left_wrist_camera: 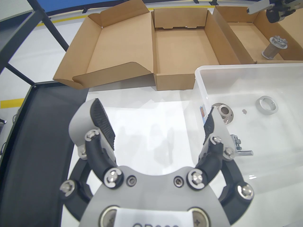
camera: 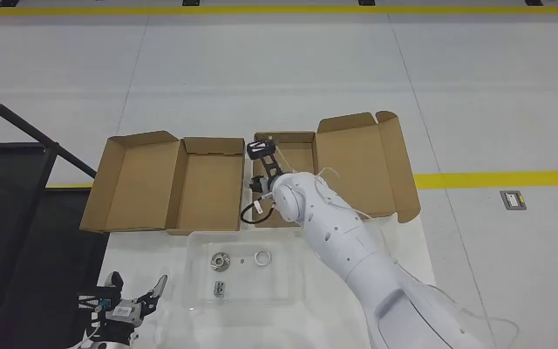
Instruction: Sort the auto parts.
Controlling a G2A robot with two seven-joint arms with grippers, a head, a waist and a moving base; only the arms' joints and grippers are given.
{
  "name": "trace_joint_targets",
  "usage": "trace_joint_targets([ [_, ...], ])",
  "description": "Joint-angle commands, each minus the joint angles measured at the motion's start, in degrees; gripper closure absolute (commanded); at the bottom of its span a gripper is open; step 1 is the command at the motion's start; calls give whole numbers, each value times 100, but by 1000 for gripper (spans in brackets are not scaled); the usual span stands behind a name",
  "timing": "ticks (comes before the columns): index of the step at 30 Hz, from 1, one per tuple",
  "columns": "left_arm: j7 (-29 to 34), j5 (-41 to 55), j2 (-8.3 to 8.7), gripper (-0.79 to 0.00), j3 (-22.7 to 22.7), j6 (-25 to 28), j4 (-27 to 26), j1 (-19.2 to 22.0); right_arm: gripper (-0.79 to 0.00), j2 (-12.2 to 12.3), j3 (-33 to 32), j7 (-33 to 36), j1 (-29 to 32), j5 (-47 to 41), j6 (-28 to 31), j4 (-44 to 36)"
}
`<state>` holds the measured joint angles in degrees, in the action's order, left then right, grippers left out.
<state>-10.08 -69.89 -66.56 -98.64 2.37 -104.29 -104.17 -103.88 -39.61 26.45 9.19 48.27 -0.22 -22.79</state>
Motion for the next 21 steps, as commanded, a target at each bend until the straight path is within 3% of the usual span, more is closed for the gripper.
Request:
trace_joint_targets([
  [1,0,0,0,-785,0,0,0,0,-785,38,27,79,90,160,86,-230],
  [21,0,0,0,-785,0,0,0,0,-785,94,47,65,209,356,173,-520],
])
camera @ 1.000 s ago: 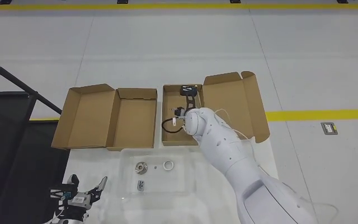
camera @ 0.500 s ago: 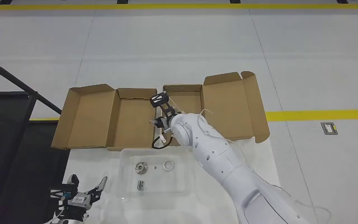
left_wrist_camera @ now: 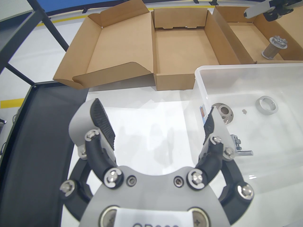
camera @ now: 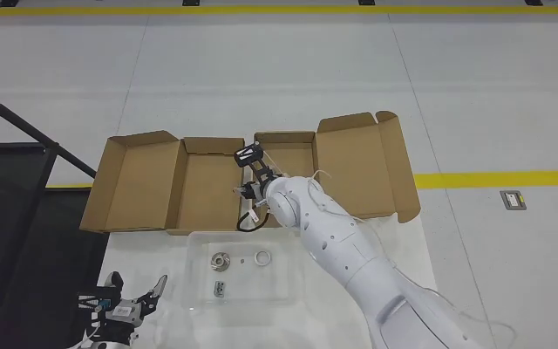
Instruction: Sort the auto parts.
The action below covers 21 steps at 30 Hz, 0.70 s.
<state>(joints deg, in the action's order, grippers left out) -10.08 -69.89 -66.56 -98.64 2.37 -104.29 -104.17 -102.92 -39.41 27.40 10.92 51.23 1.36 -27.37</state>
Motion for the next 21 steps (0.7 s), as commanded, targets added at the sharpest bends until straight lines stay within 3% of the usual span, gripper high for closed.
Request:
trace_joint_targets([
  [1,0,0,0,-785,0,0,0,0,-785,-6,73,-45,97,159,39,-221],
  [7,0,0,0,-785,0,0,0,0,-785,91,305,291,585,822,476,-1593],
  [16,0,0,0,-785,0,0,0,0,-785,511,390,2463,1750,2162,588,-3989],
  [21,0,0,0,-785,0,0,0,0,-785,671,337,3506,2334,2653,523,-4744],
])
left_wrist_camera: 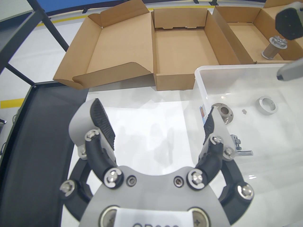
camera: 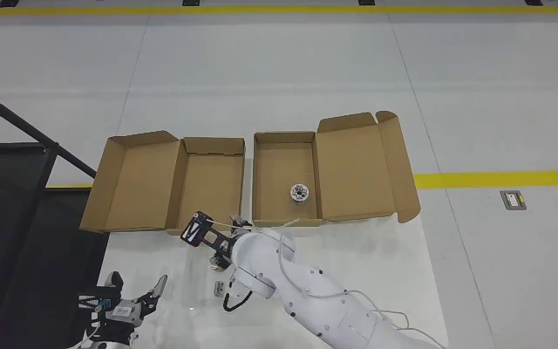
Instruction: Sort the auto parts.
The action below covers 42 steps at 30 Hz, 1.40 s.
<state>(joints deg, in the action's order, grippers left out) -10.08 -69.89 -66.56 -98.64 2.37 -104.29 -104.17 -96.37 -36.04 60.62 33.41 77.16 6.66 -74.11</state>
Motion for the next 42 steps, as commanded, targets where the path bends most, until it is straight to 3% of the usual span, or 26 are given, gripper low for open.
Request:
trace_joint_targets([
  [1,0,0,0,-785,0,0,0,0,-785,30,2,320,171,115,-14,-132],
  [7,0,0,0,-785,0,0,0,0,-785,33,-191,623,427,67,-377,210],
  [13,0,0,0,-785,0,0,0,0,-785,-62,-378,464,311,-215,-671,1004],
  [16,0,0,0,-785,0,0,0,0,-683,-92,-457,393,192,-256,-679,1398],
  [27,0,0,0,-785,0,0,0,0,-579,-336,-307,289,-237,-374,-600,2294],
  [42,0,0,0,-785,0,0,0,0,-517,-790,-106,-21,-818,-798,-416,3608],
])
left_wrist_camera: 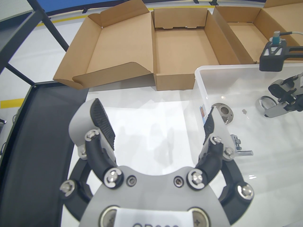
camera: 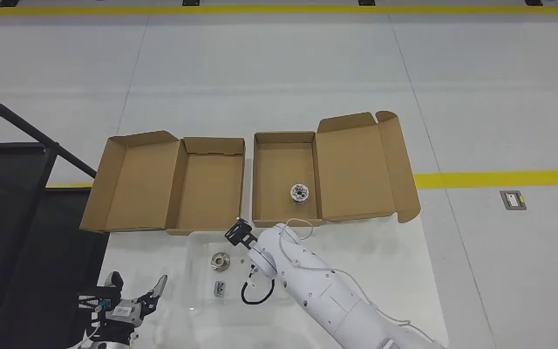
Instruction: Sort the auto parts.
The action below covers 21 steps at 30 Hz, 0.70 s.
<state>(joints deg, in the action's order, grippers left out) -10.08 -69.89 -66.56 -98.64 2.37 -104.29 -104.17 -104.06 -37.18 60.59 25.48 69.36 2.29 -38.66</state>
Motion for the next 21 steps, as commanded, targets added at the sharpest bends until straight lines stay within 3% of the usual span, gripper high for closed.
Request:
trace_joint_targets([
  [1,0,0,0,-785,0,0,0,0,-508,-49,23,-43,-52,-32,39,125],
  [4,0,0,0,-785,0,0,0,0,-505,-131,55,-104,-124,-97,94,316],
  [9,0,0,0,-785,0,0,0,0,-440,-263,90,-159,-245,-200,138,655],
  [10,0,0,0,-785,0,0,0,0,-391,-289,99,-162,-267,-215,148,714],
  [15,0,0,0,-785,0,0,0,0,-366,-405,130,-186,-360,-285,214,965],
  [21,0,0,0,-785,0,0,0,0,-120,-520,169,-194,-456,-283,224,1092],
])
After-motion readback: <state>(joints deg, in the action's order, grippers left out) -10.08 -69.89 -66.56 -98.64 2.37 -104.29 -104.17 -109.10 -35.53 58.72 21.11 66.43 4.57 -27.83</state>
